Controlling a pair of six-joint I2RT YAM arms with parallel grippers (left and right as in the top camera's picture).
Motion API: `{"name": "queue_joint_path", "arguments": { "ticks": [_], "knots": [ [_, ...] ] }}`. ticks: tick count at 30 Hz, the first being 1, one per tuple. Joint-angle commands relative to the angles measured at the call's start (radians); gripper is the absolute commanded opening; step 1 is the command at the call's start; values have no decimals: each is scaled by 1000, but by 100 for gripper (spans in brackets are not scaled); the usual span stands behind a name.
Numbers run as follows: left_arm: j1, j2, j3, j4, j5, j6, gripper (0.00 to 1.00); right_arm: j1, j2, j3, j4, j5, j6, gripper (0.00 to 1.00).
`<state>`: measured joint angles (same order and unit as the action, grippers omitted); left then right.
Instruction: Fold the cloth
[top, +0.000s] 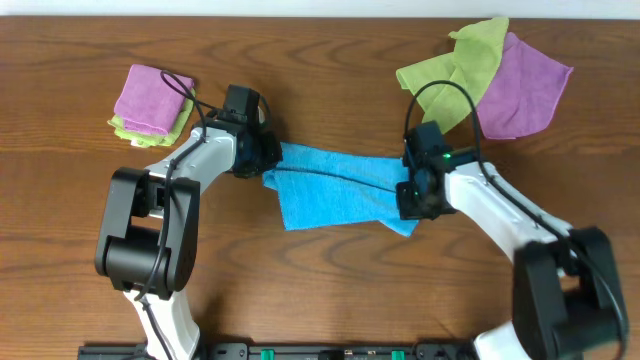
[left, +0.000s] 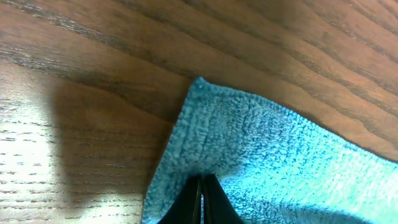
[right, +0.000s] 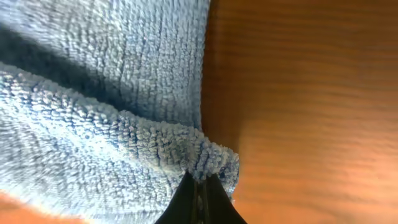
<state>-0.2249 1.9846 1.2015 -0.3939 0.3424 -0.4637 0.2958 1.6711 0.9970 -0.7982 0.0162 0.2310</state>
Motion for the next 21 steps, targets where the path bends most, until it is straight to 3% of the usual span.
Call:
{"name": "queue_joint_path", "arguments": {
  "ticks": [1,6,12,14,15,16,21],
  "knots": [
    [11,55,-20,-26,-53,16,5,-7,-113,29,-36,5,46,2],
    [11,55,-20,-25,-53,10,6,-6,-233,29,-152,-82,61,1],
    [11,55,-20,-26,-53,8,6,-6,-256,29,-267,-170,61,2],
    [11,55,-20,-25,-53,2,6,-6,-256,29,-296,-197,61,20],
    [11,55,-20,-25,-53,2,6,-6,-256,29,-306,-209,61,17],
    [11,55,-20,-25,-53,2,6,-6,-256,29,-315,-212,61,2],
    [11,55,-20,-26,-53,2,6,14,-257,29,-348,-216,64,1]
  ]
}}
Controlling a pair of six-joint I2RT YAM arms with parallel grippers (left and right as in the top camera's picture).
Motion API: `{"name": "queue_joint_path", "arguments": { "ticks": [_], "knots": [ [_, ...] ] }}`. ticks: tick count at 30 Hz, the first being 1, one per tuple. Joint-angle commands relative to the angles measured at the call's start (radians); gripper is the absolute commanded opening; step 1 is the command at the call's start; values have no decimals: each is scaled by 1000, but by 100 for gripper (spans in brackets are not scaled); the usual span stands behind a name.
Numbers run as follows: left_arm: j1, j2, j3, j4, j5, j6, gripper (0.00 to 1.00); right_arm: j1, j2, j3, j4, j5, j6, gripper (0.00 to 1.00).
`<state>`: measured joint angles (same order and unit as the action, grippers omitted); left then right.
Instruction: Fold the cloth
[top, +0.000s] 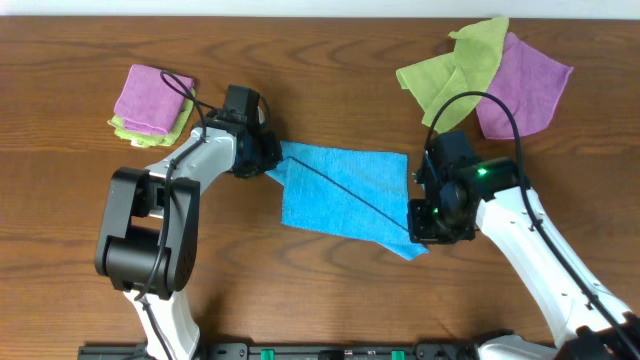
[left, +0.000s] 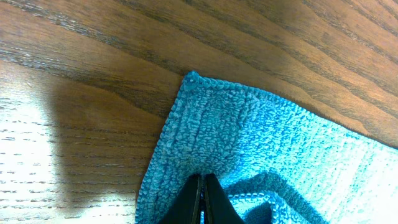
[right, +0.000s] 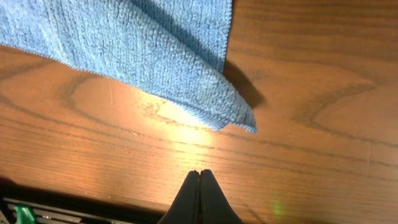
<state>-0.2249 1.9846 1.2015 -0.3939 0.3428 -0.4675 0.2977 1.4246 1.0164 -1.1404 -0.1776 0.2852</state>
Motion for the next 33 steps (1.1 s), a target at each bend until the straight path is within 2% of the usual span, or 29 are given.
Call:
{"name": "queue_joint_path", "arguments": {
  "ticks": [1,5,8,16,21,22,28,33],
  "knots": [
    [11,55,-20,-26,-53,6,6,22,-11,9,-11,-22,10,1],
    [11,55,-20,-26,-53,6,6,105,-11,9,-8,-29,15,2],
    [11,55,-20,-29,-51,6,6,155,-11,9,100,56,63,2],
    [13,50,-18,-48,-23,3,6,117,83,9,379,125,74,1],
    [42,-39,26,-117,-20,27,6,81,192,9,491,117,74,1],
    [51,-77,41,-138,-19,35,13,71,214,9,512,117,74,1],
    [67,-266,66,-258,-19,92,32,15,286,9,625,104,78,1],
    [23,-399,64,-439,-2,151,29,2,356,10,746,68,77,2]
  ]
}}
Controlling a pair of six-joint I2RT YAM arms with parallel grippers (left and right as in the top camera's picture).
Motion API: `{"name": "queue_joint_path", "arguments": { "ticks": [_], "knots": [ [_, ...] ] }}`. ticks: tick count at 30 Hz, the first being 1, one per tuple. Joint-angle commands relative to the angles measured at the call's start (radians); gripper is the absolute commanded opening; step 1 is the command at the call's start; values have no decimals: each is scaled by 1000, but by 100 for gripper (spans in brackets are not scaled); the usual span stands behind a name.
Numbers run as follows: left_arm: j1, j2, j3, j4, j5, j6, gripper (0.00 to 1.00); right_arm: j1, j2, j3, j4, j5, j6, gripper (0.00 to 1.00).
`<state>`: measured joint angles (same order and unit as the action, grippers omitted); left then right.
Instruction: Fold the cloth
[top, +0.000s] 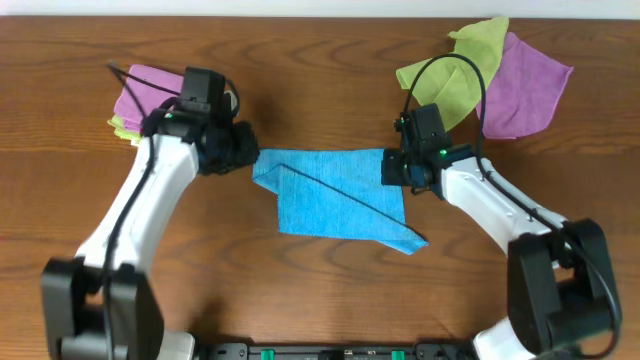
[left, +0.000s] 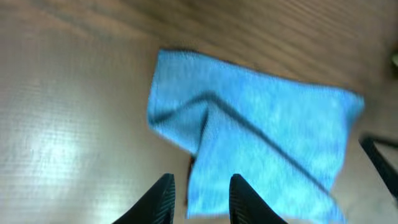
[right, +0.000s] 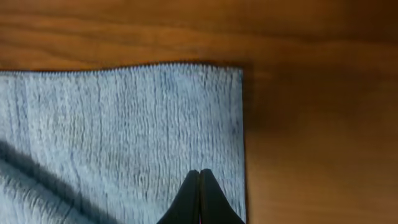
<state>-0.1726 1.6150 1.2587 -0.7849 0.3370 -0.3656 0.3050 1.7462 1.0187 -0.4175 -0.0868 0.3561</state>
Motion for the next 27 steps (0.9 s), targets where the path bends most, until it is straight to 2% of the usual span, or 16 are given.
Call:
{"name": "queue_joint_path", "arguments": {
  "ticks": [1,4,9,15,22,27],
  "knots": [
    [-48,-39,6,-76,-1,51,26,-5,48,8,40,-26,7,2],
    [-125,-39,-5,-124,-58,51,21,-8,72,9,72,-40,9,2],
    [-225,-39,-86,-109,-149,-20,12,-29,74,10,95,-60,10,1],
    [-274,-39,-235,42,-151,-123,12,-34,74,10,119,-60,10,1],
    [-345,-37,-381,280,-108,-200,17,-34,74,10,130,-60,10,2],
    [-365,-24,-438,333,-135,-241,15,-33,74,10,127,-68,11,2]
  ]
}}
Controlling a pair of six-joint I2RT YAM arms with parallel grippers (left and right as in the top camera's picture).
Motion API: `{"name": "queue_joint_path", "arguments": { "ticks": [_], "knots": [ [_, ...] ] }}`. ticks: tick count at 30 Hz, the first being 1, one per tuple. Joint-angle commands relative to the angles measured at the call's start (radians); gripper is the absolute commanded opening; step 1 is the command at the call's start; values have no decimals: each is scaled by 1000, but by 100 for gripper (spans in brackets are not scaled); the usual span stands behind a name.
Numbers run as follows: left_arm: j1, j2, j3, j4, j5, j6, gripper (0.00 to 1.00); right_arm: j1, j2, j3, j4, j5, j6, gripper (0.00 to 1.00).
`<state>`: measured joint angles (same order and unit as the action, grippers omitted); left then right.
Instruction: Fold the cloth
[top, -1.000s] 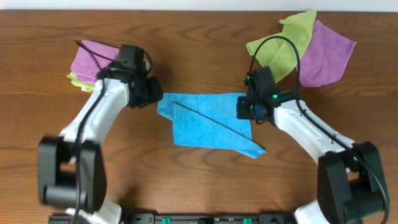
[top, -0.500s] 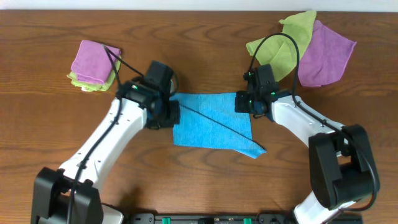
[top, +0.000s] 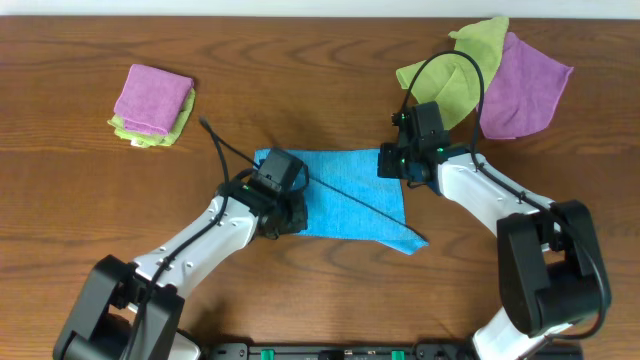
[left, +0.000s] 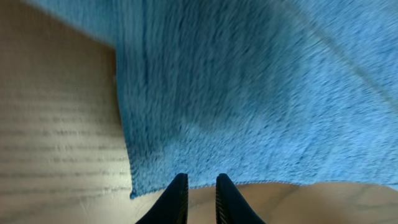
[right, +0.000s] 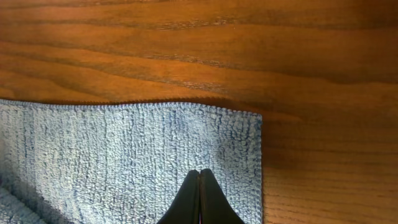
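Note:
The blue cloth (top: 350, 190) lies flat mid-table, a diagonal fold line running across it and a pointed corner sticking out at the near right. My left gripper (top: 290, 218) sits low at the cloth's near left edge. In the left wrist view that gripper (left: 200, 180) is open by a narrow gap, with the cloth's (left: 249, 93) edge just ahead of the tips. My right gripper (top: 385, 165) is over the far right corner. In the right wrist view that gripper (right: 200, 173) is shut above the cloth (right: 124, 155), with no fabric showing between the fingers.
A folded pink cloth on a green one (top: 150, 100) sits at the far left. A loose green cloth (top: 450, 70) and a purple cloth (top: 520, 85) lie at the far right, just behind the right arm. The table is dark wood.
My left gripper was raised and open beyond the cloth's far left corner; now it is low at the near left edge, still open. The right gripper and the cloth hardly changed.
Both grippers were shut on opposite ends of the bunched cloth. Then the cloth lay spread with a diagonal fold, the right gripper free and shut near its near right corner. Then the left had let go and the right was over the far right corner. The left now sits at the near edge.

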<state>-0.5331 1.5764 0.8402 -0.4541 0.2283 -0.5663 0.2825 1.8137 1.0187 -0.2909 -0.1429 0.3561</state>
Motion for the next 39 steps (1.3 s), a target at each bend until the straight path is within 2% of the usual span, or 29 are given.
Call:
{"name": "queue_joint_path", "arguments": {
  "ticks": [1,6,15,23,28,35,39],
  "knots": [
    [-4,17,-26,4,-33,-41,15,-11,6,10,0,-12,11,1],
    [-4,32,-60,42,-56,-45,6,-11,6,10,3,-23,32,1],
    [-4,140,-69,53,-89,-48,6,-10,6,10,-2,-34,32,2],
    [-5,148,-69,-248,10,-51,6,-10,6,10,8,-29,32,1],
    [-21,148,-69,-394,17,-51,6,-11,6,10,10,-19,32,2],
    [-58,129,-69,-469,10,-63,6,-11,6,10,-4,-19,32,1],
    [-57,85,-69,-476,-24,-83,6,-12,-14,24,-93,-20,24,2]
  ]
}}
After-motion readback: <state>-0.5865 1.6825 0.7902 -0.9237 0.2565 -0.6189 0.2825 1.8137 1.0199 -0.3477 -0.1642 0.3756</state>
